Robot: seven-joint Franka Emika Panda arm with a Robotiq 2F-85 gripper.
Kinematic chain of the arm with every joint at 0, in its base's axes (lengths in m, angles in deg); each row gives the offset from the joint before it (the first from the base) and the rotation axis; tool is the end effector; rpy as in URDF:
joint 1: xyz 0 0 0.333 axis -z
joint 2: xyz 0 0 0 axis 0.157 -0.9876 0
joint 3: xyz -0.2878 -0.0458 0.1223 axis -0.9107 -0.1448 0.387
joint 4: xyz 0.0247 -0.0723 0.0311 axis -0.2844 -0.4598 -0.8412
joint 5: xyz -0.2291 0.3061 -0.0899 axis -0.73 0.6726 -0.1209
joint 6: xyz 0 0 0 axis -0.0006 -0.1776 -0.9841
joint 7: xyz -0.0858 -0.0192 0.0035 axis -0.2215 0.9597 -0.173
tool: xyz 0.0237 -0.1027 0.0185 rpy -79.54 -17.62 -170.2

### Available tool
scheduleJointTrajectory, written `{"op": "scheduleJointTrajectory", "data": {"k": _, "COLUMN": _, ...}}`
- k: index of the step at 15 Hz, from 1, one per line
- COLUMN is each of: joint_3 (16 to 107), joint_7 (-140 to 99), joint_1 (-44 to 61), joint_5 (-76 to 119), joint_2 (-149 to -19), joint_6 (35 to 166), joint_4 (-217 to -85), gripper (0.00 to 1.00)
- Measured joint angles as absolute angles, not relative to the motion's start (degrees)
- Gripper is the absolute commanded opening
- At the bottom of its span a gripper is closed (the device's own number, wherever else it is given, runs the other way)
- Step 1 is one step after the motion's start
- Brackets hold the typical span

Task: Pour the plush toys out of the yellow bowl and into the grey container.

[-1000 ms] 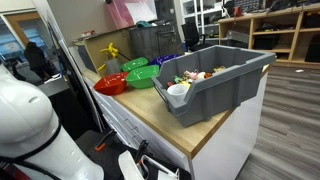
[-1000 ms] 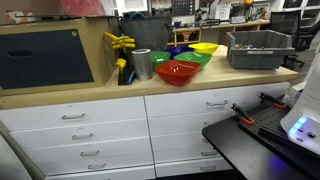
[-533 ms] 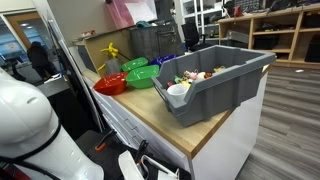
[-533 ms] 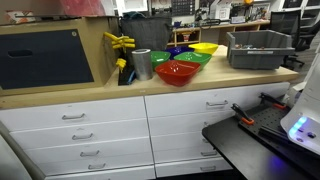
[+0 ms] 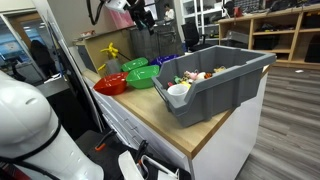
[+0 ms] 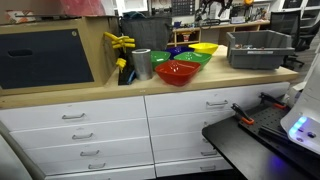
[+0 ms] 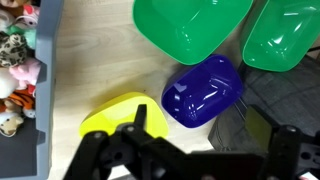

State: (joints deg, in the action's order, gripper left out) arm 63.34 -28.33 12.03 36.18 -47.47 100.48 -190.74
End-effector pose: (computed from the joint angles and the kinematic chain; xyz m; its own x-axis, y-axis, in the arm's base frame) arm 0.4773 -0.0447 0.5229 0.8434 -0.4394 0.3091 -0.3626 -0.8901 -0.2760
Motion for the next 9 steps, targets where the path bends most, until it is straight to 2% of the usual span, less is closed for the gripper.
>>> {"op": "scheduleJointTrajectory", "data": {"k": 9, "joint_3": 63.1, "joint_7": -28.28, "joint_1": 12.06, "joint_5": 36.18, "joint_2": -47.62, "joint_6": 100.42, "joint_4": -189.53, "gripper": 1.0}}
